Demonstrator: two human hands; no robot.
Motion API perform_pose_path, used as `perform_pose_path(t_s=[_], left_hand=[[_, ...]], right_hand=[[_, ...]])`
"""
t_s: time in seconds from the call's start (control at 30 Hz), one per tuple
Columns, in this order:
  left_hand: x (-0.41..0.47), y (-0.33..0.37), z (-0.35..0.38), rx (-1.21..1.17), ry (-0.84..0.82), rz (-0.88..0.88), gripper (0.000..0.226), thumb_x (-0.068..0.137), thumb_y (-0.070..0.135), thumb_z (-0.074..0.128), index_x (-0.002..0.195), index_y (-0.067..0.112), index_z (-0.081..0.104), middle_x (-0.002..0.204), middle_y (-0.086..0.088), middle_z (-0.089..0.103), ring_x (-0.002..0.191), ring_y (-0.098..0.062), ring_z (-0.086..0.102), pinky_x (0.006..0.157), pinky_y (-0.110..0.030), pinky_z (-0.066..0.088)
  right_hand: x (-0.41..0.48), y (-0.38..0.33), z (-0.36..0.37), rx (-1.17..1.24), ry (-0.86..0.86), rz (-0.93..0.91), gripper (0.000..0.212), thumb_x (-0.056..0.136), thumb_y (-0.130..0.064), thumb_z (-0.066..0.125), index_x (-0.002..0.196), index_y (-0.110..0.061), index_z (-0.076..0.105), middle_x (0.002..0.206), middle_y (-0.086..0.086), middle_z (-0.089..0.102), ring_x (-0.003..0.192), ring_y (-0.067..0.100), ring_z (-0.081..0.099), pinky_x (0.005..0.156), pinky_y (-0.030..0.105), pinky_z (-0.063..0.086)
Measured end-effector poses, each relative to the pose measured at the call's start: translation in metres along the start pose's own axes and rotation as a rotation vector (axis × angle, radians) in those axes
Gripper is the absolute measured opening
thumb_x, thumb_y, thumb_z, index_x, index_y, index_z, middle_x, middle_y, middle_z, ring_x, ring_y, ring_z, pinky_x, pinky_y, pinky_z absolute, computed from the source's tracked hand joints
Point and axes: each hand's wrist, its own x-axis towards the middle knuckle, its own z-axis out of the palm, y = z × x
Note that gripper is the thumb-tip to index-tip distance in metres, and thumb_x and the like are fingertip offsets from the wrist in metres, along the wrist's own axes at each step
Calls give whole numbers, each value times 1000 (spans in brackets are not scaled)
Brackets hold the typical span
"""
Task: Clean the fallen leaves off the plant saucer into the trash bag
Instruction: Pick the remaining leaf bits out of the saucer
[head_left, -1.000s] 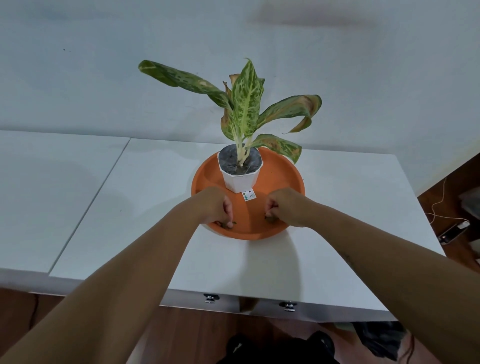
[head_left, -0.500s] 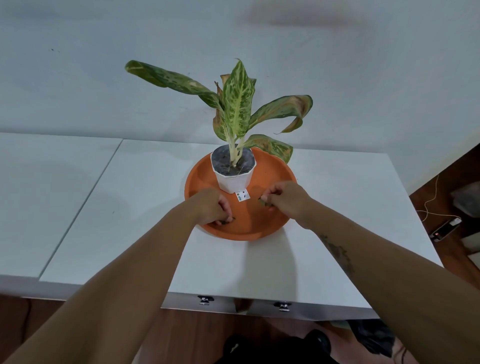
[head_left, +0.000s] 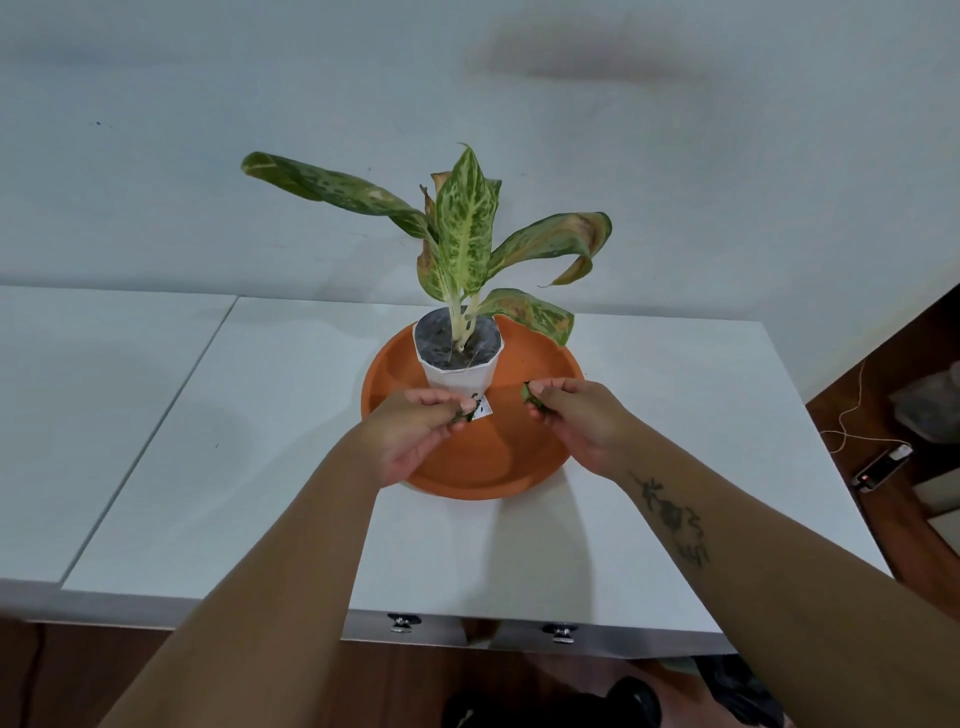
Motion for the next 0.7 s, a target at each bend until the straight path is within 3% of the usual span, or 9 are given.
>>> perform_pose_path(t_s=[0.27,0.47,0.7], left_hand=[[3,-7,26,-401,-44,-33,15,83,-3,69,98,-2,72,78,-6,69,65,-8,66,62,-14,57],[2,-12,66,-470,-30,-11,8,89,-4,63,91,-1,70,71,-5,67,61,-7,64,60,-12,56],[-1,-27,168,-504,-59,-8,10,92,-2,62,87,0,70,74,-5,69,60,-7,65,58,-11,55]], right_hand=[[-3,-5,-6,409,47,93,6,90,-3,61,93,0,65,86,9,64,80,14,62,68,17,58],[-12,-13,-40,499,35,62,7,90,-4,61,90,1,66,82,7,67,67,10,68,65,16,57],[-39,-34,-123,544,14,41,7,91,-4,61,91,0,67,80,4,71,73,10,68,72,17,58]])
